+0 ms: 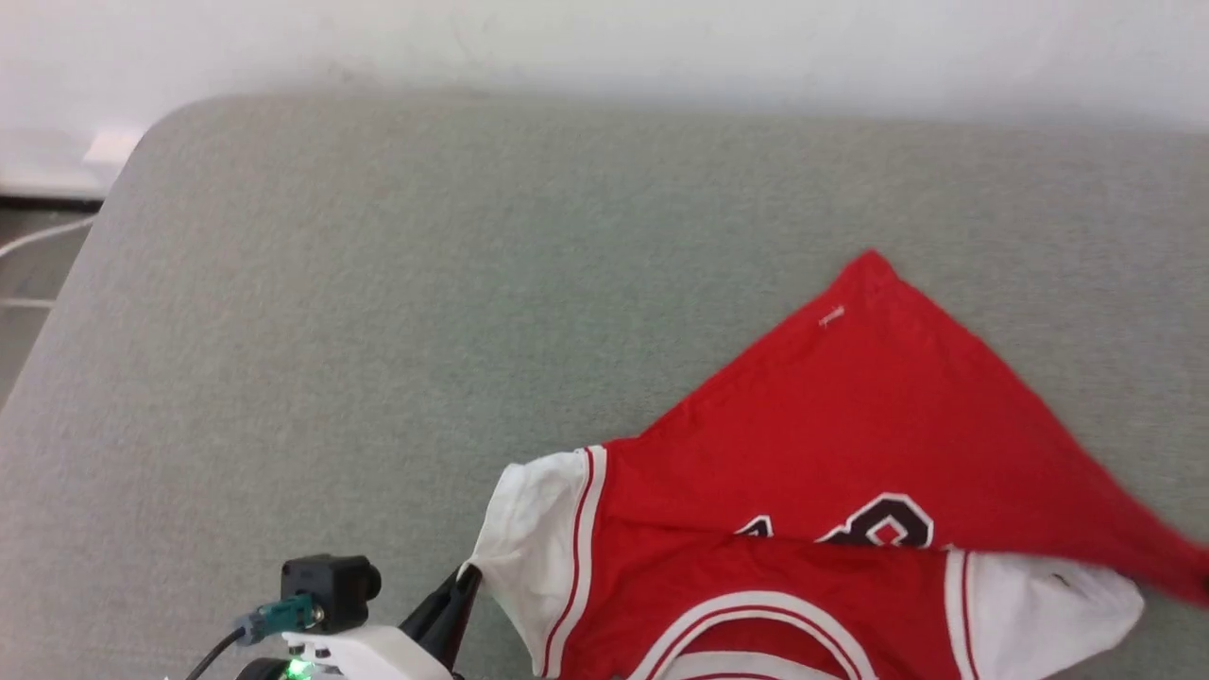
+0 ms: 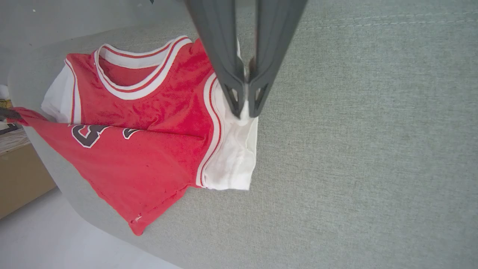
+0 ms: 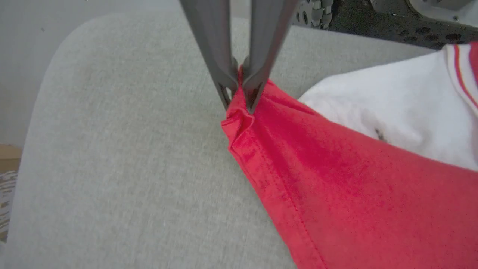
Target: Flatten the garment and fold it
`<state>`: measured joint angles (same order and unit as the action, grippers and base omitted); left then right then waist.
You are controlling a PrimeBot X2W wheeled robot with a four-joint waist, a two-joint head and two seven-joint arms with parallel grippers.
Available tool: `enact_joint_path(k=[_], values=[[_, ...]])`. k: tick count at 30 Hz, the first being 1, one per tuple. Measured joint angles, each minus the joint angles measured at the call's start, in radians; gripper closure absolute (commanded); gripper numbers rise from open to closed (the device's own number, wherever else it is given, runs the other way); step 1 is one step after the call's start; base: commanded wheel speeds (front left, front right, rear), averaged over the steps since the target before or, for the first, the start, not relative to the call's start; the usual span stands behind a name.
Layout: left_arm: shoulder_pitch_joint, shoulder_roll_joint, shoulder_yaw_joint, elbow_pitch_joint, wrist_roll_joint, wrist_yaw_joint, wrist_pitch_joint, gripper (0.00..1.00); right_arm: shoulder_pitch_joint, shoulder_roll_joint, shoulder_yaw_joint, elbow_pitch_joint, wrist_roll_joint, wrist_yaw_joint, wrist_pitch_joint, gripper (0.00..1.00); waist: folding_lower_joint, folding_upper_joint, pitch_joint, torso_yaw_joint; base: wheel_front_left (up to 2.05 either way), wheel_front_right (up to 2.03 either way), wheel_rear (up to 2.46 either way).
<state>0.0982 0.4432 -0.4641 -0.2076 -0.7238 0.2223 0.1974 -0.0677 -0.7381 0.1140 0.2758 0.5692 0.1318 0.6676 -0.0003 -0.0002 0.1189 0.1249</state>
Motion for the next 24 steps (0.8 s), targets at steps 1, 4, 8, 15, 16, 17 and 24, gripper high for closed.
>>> enact_joint_path(k=[1,4,8,15,16,17,24], values=[[0.001,0.0,0.002,0.002,0.0,0.001,-0.004,1.0,0.036,0.018,-0.021,-0.026,-0.01,0.0,0.019,1.0,0.0,0.0,-0.007,-0.008,0.0,0.0,0.0],[0.002,-0.003,0.01,0.009,0.0,0.008,-0.016,1.0,0.134,0.074,-0.067,-0.098,-0.034,0.0,0.072,1.0,0.0001,0.0,-0.023,-0.027,0.0,0.0,0.0],[0.002,-0.013,0.01,0.023,-0.006,0.008,-0.023,1.0,0.209,0.138,-0.107,-0.154,-0.061,0.0,0.136,1.0,0.0002,0.0,-0.028,-0.038,0.0,0.0,0.0],[-0.02,-0.027,-0.001,0.03,-0.005,0.007,-0.032,1.0,0.18,0.142,-0.133,-0.242,-0.064,0.0,0.12,0.0,0.0003,0.0,-0.011,-0.018,0.0,0.0,0.0],[-0.025,-0.027,-0.002,0.028,-0.003,0.007,-0.032,1.0,0.156,0.134,-0.133,-0.263,-0.057,0.0,0.12,0.0,0.0003,0.0,-0.007,-0.014,0.0,0.0,0.0],[-0.028,-0.027,-0.004,0.025,0.002,0.007,-0.032,1.0,0.127,0.124,-0.13,-0.285,-0.051,0.0,0.12,0.0,0.0003,0.0,-0.002,-0.009,0.0,0.0,0.0],[-0.089,-0.046,-0.026,-0.022,0.03,-0.002,-0.047,1.0,-0.14,0.05,-0.02,-0.351,-0.033,0.0,0.137,0.0,0.0005,0.0,0.062,0.029,0.0,0.0,0.0]])
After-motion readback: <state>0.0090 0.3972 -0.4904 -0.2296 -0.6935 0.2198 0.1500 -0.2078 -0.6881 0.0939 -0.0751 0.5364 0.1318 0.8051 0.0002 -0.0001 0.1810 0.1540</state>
